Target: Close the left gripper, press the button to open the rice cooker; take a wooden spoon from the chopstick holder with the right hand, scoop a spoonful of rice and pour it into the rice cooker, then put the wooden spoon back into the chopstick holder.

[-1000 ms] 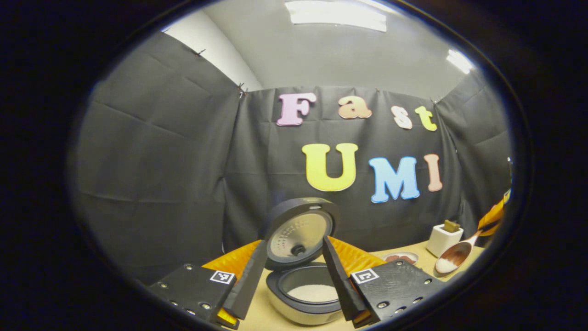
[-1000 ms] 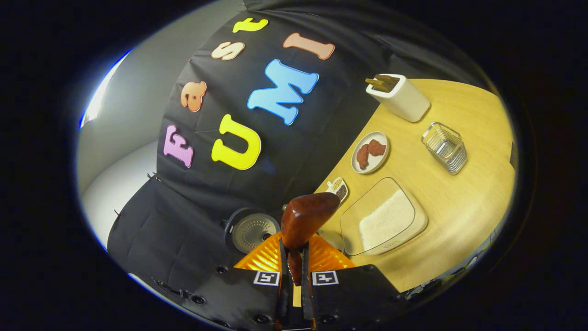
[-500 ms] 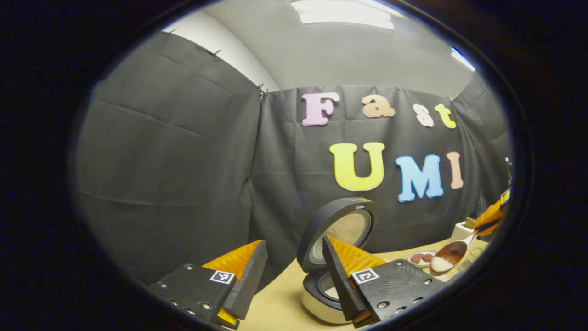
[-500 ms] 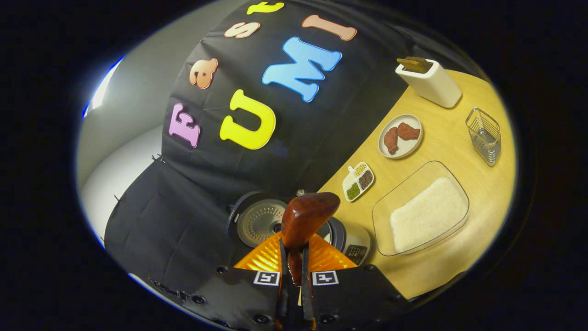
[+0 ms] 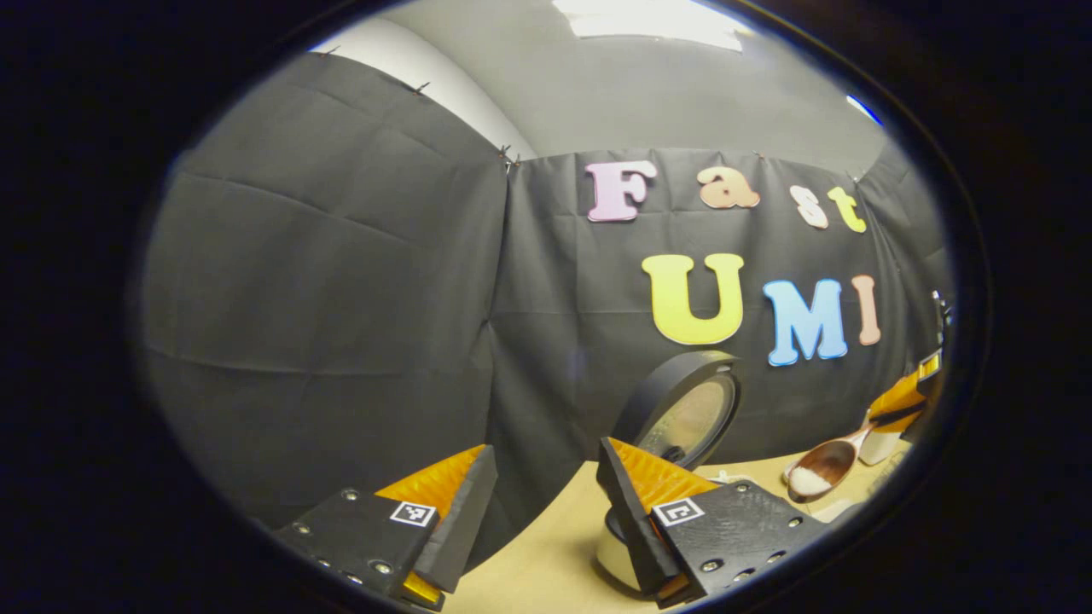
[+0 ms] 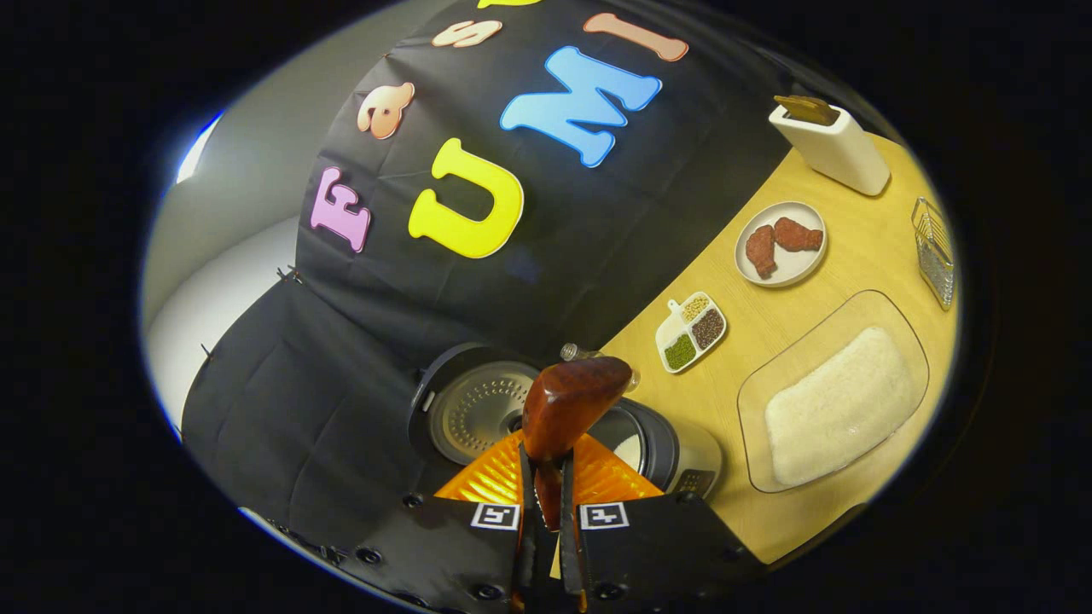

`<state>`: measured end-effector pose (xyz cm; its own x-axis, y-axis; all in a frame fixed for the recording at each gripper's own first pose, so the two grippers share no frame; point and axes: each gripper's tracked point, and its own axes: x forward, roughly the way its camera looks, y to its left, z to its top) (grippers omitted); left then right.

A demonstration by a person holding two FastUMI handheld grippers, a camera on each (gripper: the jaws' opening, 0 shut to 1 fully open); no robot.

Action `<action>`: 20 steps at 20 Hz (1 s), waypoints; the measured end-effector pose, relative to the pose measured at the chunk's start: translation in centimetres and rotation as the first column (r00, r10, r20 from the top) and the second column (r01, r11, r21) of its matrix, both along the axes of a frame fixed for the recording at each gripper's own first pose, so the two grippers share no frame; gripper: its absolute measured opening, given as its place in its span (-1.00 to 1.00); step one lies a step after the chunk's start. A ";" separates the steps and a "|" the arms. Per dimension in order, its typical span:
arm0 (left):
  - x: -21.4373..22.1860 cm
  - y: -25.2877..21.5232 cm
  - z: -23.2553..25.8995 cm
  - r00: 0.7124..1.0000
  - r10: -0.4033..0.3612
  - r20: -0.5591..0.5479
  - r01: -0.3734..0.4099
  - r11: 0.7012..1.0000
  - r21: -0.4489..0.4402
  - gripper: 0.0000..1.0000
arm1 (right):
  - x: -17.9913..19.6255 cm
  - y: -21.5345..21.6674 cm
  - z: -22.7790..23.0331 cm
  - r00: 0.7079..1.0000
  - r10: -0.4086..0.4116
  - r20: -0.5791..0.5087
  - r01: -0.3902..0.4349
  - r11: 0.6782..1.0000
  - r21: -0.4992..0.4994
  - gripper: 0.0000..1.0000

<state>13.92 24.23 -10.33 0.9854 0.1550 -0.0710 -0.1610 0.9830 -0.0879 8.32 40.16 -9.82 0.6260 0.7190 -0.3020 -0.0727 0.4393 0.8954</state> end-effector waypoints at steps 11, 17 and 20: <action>-1.8 5.2 -2.6 0.994 0.091 -0.058 -0.090 0.996 0.007 0.52 | 2.4 7.5 -4.0 0.987 0.137 0.089 -0.120 0.977 -0.175 -0.77; -3.2 6.5 -3.3 0.988 0.133 -0.075 -0.133 0.991 0.014 0.52 | 2.0 10.4 -6.7 0.947 0.273 0.169 -0.202 0.916 -0.346 -0.77; -3.8 6.7 -3.5 0.986 0.143 -0.083 -0.143 0.990 0.012 0.52 | 1.8 11.0 -7.4 0.910 0.347 0.228 -0.219 0.868 -0.446 -0.77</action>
